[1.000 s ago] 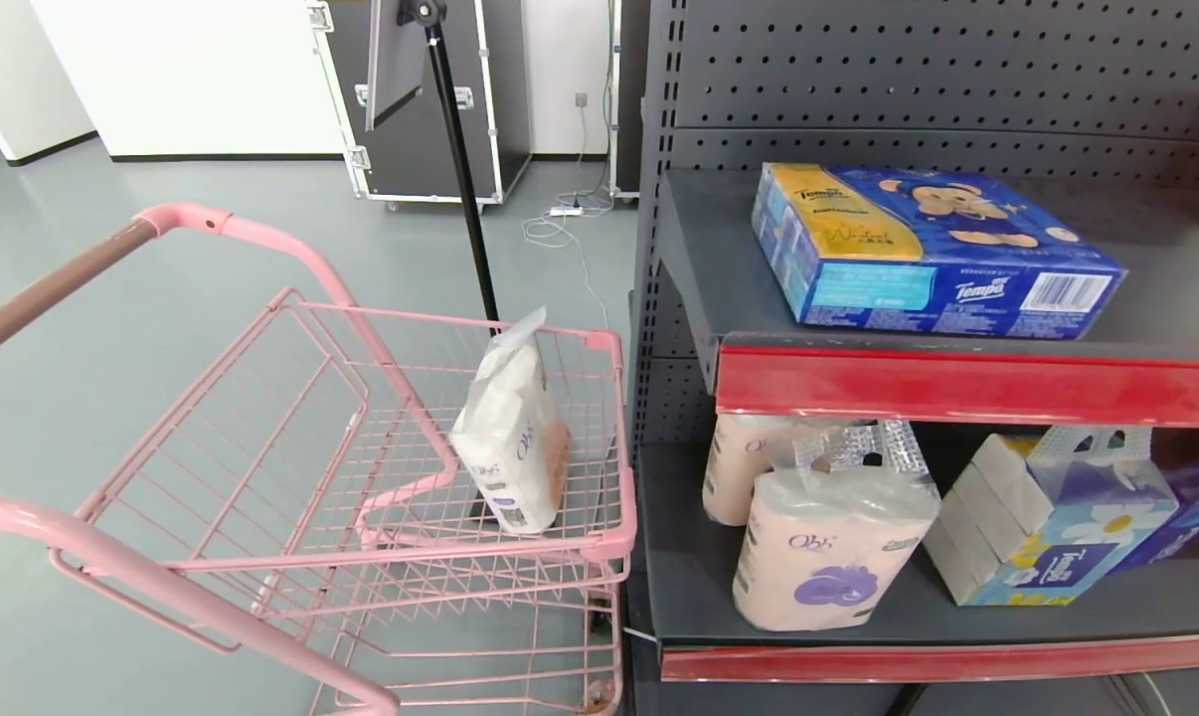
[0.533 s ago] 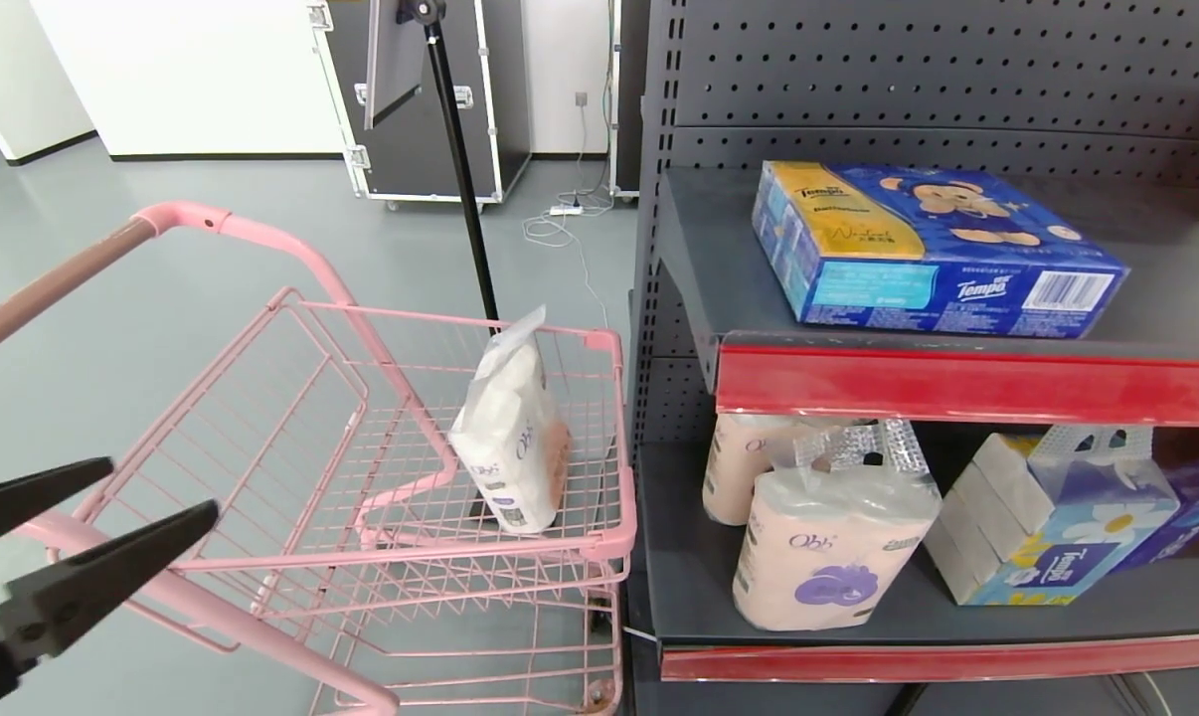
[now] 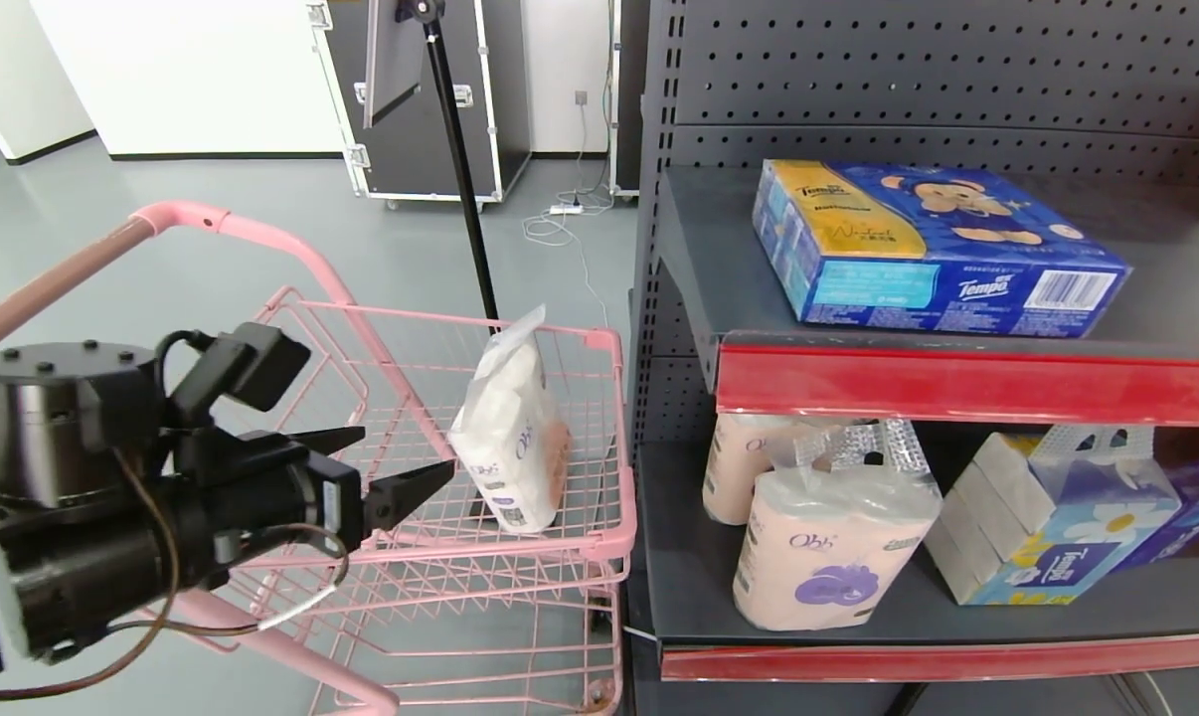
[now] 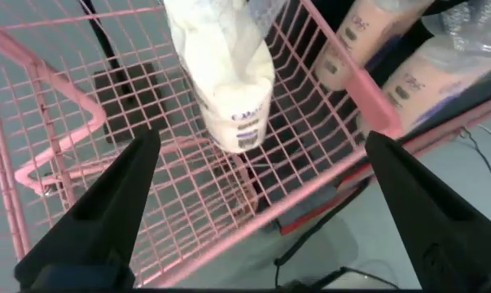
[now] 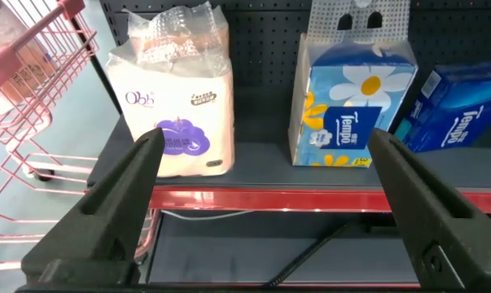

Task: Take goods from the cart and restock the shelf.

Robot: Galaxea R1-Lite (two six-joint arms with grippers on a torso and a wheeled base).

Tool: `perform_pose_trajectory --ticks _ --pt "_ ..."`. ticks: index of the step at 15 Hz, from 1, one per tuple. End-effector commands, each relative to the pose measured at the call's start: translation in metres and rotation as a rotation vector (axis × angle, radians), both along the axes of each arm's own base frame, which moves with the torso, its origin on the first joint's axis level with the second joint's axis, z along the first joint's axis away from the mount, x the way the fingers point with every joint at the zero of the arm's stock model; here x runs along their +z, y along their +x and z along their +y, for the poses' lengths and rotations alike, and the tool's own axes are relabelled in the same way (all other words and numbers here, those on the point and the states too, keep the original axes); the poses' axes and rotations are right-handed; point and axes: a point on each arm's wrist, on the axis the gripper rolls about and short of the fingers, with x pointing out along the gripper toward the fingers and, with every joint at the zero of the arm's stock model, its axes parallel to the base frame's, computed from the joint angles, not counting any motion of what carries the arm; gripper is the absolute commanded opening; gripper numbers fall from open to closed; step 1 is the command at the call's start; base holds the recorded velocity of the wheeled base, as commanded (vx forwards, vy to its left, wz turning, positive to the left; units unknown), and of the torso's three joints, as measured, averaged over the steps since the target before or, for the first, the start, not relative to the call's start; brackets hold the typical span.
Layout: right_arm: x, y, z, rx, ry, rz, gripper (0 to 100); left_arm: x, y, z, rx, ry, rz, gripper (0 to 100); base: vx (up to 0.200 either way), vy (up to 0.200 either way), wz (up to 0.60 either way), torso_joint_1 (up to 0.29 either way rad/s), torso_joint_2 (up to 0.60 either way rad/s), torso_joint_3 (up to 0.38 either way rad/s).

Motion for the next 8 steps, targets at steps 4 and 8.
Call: perform_pose_trajectory --ticks 4,8 --pt "0.0 0.0 0.0 0.0 0.001 0.0 100 -0.052 0.034 -0.039 0.0 0.034 0.075 100 0.0 0.0 0.0 0.0 0.0 0.0" --pt "0.0 0.0 0.0 0.0 0.001 0.0 100 -0.068 0.058 -0.054 0.072 0.046 0.019 100 0.0 0.0 0.0 0.0 0.0 0.0"
